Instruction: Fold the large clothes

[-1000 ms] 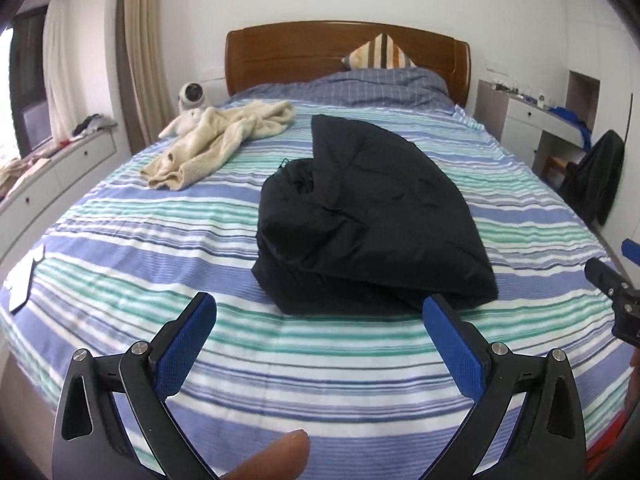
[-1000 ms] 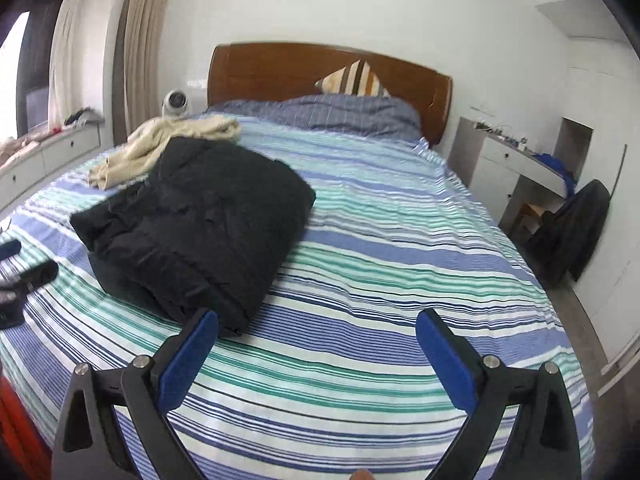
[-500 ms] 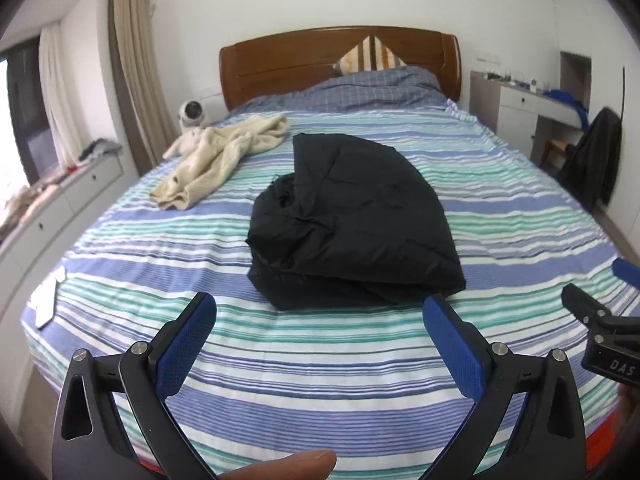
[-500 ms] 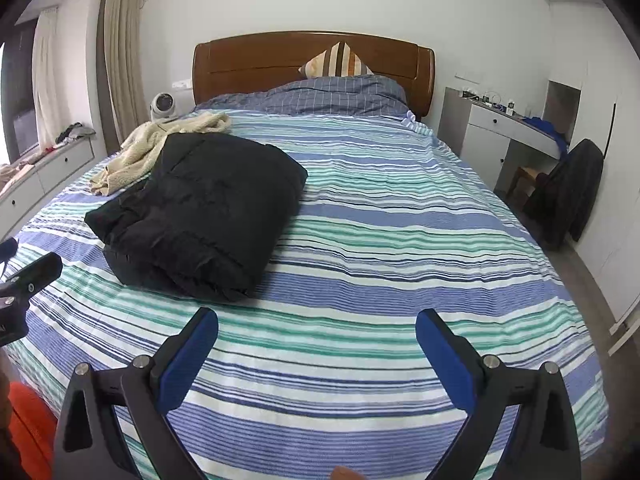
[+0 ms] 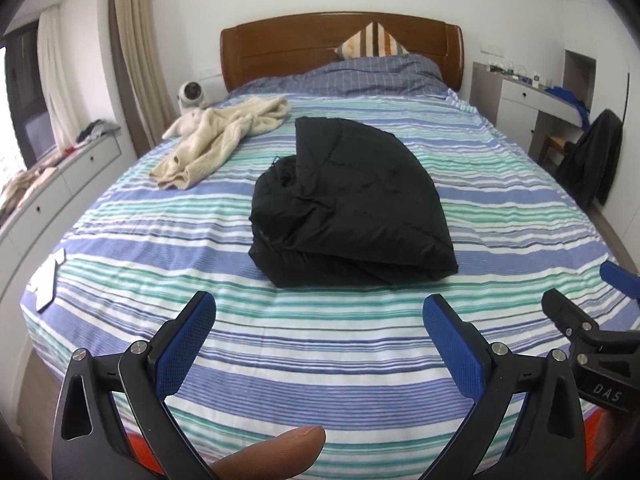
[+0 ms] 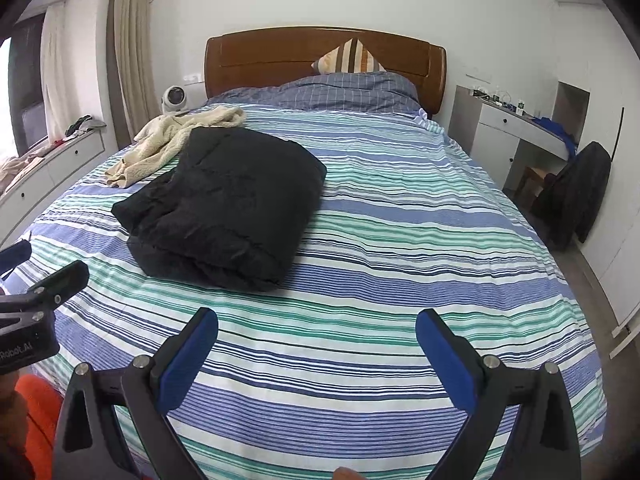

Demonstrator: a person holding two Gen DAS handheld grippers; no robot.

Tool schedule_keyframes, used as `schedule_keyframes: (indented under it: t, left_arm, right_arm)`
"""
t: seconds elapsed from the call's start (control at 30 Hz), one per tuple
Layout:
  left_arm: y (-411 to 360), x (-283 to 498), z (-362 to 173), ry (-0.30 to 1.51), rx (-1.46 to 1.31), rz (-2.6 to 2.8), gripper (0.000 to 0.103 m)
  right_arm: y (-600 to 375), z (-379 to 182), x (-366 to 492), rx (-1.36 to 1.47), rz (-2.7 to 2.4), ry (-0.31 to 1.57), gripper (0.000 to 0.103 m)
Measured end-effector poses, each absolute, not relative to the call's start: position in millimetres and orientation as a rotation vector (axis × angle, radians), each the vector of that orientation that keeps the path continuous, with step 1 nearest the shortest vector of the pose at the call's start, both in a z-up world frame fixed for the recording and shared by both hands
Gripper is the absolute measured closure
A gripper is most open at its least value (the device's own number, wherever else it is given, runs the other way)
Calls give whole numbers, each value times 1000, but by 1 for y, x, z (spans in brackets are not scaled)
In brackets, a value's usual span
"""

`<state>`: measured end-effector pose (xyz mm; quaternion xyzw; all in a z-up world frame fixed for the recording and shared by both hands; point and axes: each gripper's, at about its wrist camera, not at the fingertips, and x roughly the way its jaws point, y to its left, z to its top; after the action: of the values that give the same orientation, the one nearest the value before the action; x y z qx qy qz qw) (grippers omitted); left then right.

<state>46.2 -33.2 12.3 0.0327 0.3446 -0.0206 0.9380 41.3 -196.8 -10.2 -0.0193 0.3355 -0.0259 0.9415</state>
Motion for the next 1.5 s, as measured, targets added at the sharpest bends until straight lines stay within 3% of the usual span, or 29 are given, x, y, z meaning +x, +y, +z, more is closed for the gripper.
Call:
schedule_keyframes:
  t: [1.5]
  left_arm:
    - [-25, 31, 22, 723, 59, -33, 0]
  right_arm:
    - [-178, 11, 25, -66, -37, 701, 2]
